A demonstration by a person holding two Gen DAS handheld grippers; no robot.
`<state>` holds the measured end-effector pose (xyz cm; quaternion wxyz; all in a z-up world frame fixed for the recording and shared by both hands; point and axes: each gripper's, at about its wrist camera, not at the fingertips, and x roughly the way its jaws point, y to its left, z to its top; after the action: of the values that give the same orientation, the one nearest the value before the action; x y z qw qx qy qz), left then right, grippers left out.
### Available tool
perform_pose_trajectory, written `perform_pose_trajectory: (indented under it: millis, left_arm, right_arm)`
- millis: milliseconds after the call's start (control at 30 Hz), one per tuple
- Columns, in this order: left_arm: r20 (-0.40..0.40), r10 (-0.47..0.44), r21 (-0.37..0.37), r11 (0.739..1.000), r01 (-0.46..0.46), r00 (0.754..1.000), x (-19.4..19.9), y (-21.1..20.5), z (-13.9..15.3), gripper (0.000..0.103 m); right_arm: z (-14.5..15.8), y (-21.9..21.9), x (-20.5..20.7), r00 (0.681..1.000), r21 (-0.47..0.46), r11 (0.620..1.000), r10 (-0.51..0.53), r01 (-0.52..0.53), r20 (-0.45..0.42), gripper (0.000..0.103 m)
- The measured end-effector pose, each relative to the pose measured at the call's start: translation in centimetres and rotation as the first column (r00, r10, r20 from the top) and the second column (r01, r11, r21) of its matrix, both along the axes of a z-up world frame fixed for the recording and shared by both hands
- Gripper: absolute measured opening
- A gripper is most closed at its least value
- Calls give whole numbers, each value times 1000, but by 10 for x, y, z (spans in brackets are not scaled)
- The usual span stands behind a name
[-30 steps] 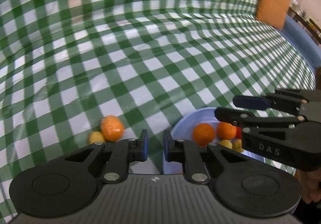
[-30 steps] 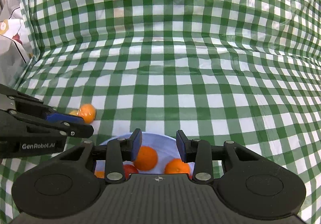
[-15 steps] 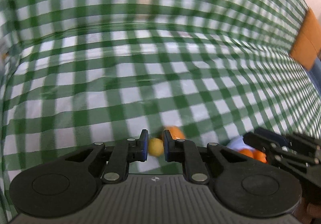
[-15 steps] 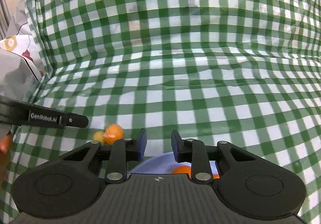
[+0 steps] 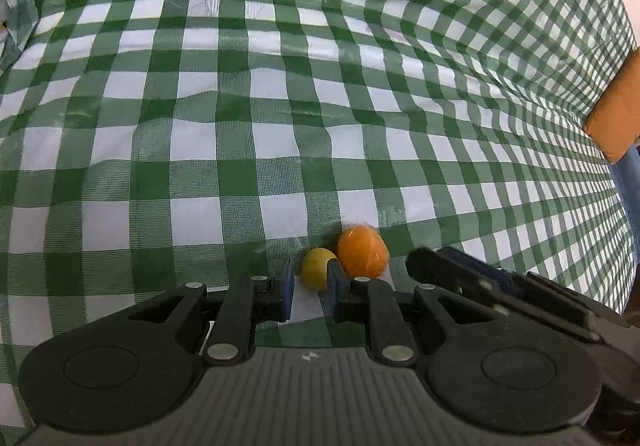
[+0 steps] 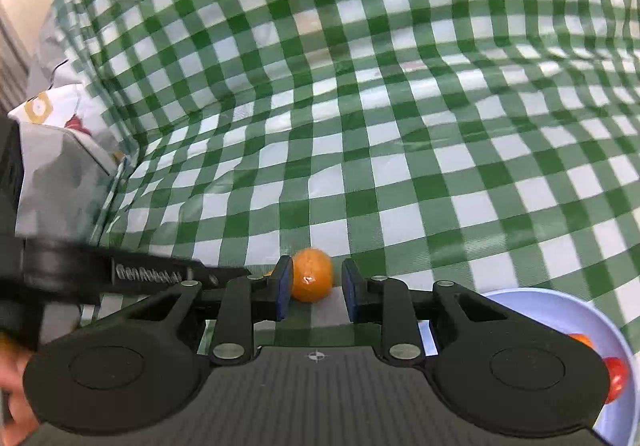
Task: Organize fruits
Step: 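Grasp a small yellow fruit with the left tool while the right tool grasps an orange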
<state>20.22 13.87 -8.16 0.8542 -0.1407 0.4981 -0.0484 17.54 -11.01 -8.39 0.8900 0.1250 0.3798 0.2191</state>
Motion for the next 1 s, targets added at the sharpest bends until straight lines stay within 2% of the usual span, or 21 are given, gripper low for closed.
perform_pose_trajectory:
  millis: [133,233,500,600,767,900,967,1000]
  left_arm:
    - [-14,-2,-10,1000,2,1000,4,-2,-11,19]
    - [-15,13,-49,999,-13,1000,8,2,-14,23]
    - [-35,32,-125,991,-36,999,9,6,-18,23]
    - [-59,44,-182,982,-54,997,11,7,-25,23]
    - [-63,61,-211,975,-73,996,10,8,-27,24]
    - [-46,99,-158,982,-105,994,6,19,-17,23]
    - [-22,103,-79,991,-104,994,3,23,-8,24]
    - [-1,102,-16,995,-102,995,1,23,-3,24]
  right_arm:
    - [-6,-1,15,999,41,998,-35,37,-36,29]
    - [-14,-2,28,995,91,994,-44,52,-92,30]
    - [-29,-6,42,976,152,984,-58,91,-210,30]
    - [-30,-7,42,971,155,982,-71,108,-228,30]
    - [-34,-10,43,966,165,979,-75,119,-249,34]
    - [-33,-3,43,968,156,984,-45,86,-246,49]
    - [-33,7,41,972,142,988,-18,53,-235,55]
    - [-32,10,41,973,137,990,-13,46,-231,56]
